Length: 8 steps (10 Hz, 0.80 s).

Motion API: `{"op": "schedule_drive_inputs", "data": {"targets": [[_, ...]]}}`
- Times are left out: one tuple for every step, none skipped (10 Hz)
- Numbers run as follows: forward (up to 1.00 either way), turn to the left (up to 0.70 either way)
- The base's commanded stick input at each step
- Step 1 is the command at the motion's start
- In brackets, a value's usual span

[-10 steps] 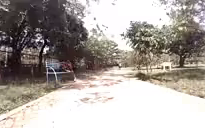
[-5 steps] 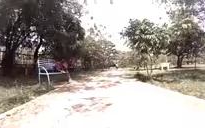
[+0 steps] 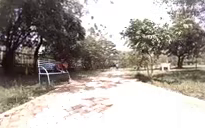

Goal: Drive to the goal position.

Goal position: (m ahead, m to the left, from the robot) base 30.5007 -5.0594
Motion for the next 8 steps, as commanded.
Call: {"op": "schedule_drive_inputs", "data": {"targets": [[0.7,0.0],[0.7,0.0],[0.7,0.0],[0.7,0.0],[0.7,0.0],[0.7,0.0],[0.7,0.0],[0.7,0.0]]}}
